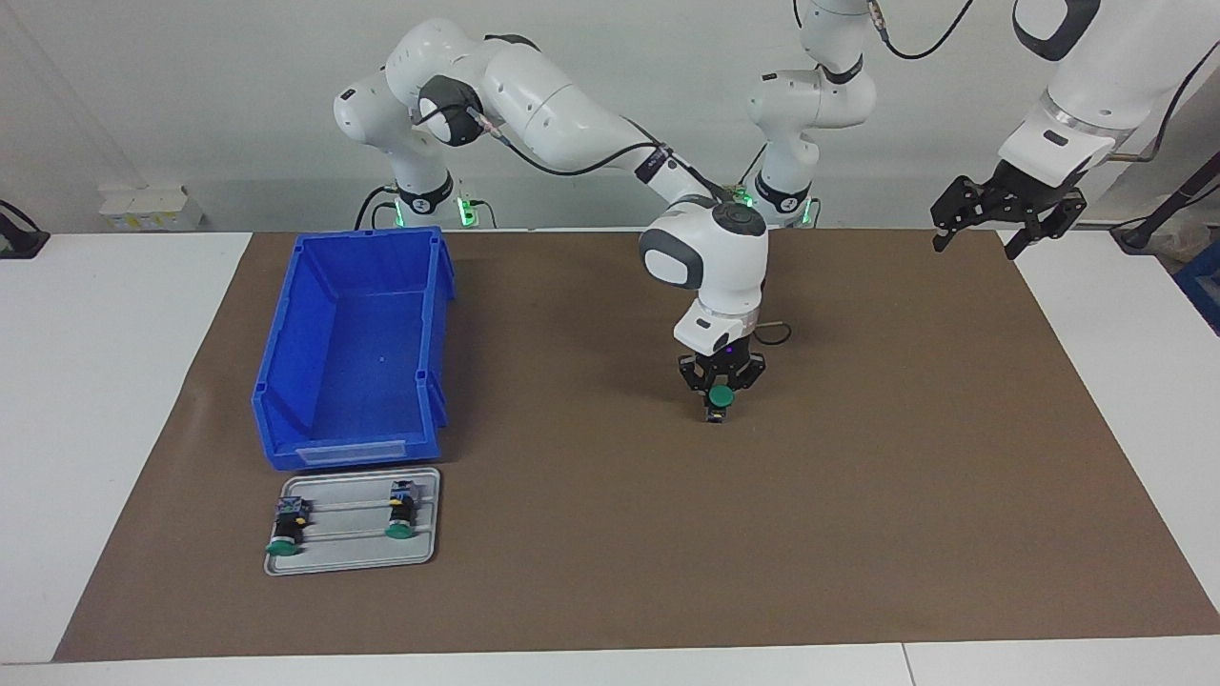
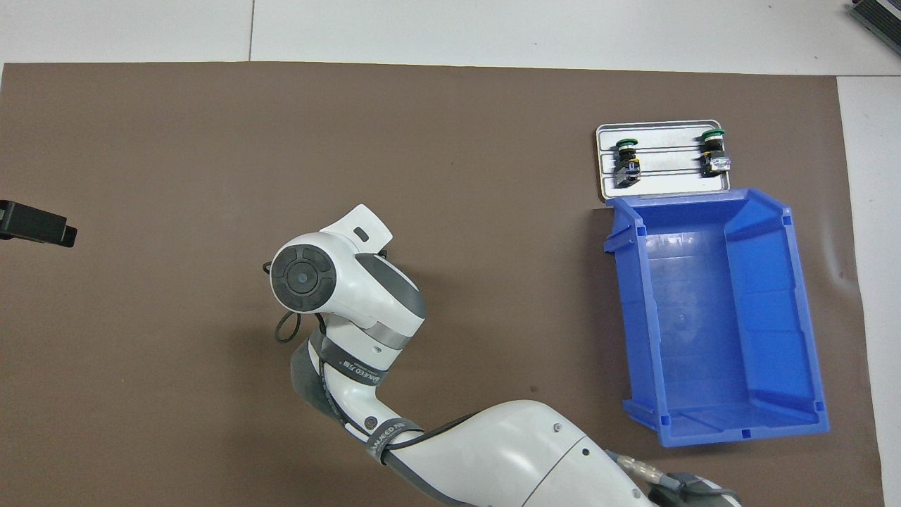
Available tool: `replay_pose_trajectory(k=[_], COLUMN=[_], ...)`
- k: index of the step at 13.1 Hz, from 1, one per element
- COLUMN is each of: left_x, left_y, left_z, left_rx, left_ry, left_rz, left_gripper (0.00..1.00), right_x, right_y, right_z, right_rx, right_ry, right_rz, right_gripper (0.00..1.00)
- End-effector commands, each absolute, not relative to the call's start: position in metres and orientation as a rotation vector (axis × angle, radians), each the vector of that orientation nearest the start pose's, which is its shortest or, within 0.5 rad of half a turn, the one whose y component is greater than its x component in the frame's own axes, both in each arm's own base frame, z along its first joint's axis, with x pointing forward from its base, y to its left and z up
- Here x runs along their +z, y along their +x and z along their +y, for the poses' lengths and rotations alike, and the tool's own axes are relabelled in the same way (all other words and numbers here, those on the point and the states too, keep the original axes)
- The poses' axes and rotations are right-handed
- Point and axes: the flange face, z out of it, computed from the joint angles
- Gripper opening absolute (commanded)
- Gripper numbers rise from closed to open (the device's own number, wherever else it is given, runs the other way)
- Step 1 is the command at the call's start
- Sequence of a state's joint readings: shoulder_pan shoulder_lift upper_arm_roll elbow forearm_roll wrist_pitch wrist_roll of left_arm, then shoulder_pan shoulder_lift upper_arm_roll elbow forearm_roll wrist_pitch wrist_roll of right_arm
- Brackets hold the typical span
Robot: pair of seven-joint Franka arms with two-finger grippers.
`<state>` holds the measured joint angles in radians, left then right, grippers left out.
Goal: Place and press button with both arms
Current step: 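Carry the part with the right gripper over to the blue bin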
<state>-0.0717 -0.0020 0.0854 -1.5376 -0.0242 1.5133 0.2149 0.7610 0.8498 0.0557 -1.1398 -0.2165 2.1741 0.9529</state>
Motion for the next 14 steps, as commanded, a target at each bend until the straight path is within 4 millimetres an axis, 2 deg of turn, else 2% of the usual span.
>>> replay_pose_trajectory(k=[1,5,6,8,10,12,14], left_x=[0.637,0.637,0.637,0.637,0.637,0.637,0.637], left_y=[0.54,0.54,0.54,0.54,0.54,0.54,0.54], left_z=[0.009,0.009,0.009,0.009,0.009,0.009,0.009], left_rx=[0.029,0.029,0.029,0.029,0.029,0.029,0.029], left_ry=[-3.138,-3.138,-3.138,-3.138,-3.138,-3.138,-3.138], left_rz=[0.332,0.332,0.332,0.332,0.332,0.332,0.332], left_gripper=[1.0,1.0,1.0,1.0,1.0,1.0,1.0], right_x=[0.327,0.376,0.396,0.442,0.483,0.505,0.516], right_y=[0.568,0.592,0.602,0.631,0.66,0.669,0.659], right_z=[0.534,0.499,0.479,0.417,0.333,0.27,0.218], right_rx=[-0.335,-0.357,-0.359,-0.313,-0.239,-0.19,-0.136], right_ry=[-3.082,-3.066,-3.074,-3.064,-3.046,-3.084,-3.116], right_rz=[0.087,0.143,0.133,0.148,0.122,0.047,0.036], right_gripper=[0.0,0.0,0.0,0.0,0.0,0.0,0.0])
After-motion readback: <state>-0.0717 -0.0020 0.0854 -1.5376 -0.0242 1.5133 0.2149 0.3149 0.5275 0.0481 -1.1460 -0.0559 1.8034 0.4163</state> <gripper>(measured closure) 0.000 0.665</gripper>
